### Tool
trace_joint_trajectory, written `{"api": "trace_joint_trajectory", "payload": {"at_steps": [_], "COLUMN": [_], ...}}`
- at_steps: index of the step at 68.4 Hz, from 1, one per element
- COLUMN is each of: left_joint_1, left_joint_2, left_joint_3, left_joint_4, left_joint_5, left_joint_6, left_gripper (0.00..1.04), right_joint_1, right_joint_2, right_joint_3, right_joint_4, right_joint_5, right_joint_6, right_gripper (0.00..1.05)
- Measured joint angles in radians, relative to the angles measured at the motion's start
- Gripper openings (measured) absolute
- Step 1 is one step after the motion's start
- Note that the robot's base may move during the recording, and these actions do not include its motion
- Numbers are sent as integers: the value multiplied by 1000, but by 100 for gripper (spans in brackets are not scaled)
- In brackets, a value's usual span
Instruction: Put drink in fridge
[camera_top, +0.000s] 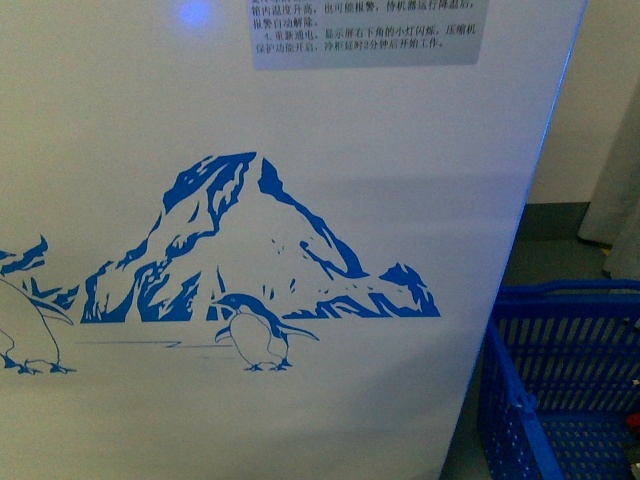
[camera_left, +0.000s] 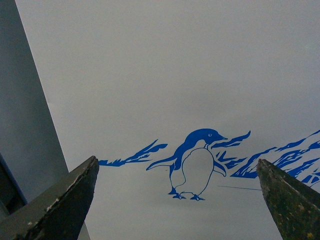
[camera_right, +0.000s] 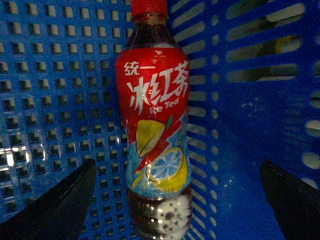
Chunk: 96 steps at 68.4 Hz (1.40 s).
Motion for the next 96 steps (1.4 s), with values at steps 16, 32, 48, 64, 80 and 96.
{"api": "trace_joint_trajectory", "payload": {"at_steps": [16, 32, 48, 64, 80, 96], "left_joint_1": [0, 0, 0, 0, 0, 0], "left_joint_2": [0, 0, 0, 0, 0, 0], "left_joint_3": [0, 0, 0, 0, 0, 0], "left_joint_4": [0, 0, 0, 0, 0, 0], "left_joint_5": [0, 0, 0, 0, 0, 0], "left_joint_6": [0, 0, 0, 0, 0, 0], "left_gripper": [97, 97, 97, 97, 97, 97], "right_joint_1": [0, -19, -39, -49, -64, -72], "right_joint_2": [132, 223, 277, 329, 336, 338], "right_joint_3": [160, 268, 324, 349, 349, 334], "right_joint_4": [-90, -140, -174, -195, -177, -152], "right_joint_5": [2, 24, 24, 33, 49, 50], "right_joint_6": [30, 37, 53, 59, 51, 42], "right_gripper": [98, 98, 98, 98, 81, 53]}}
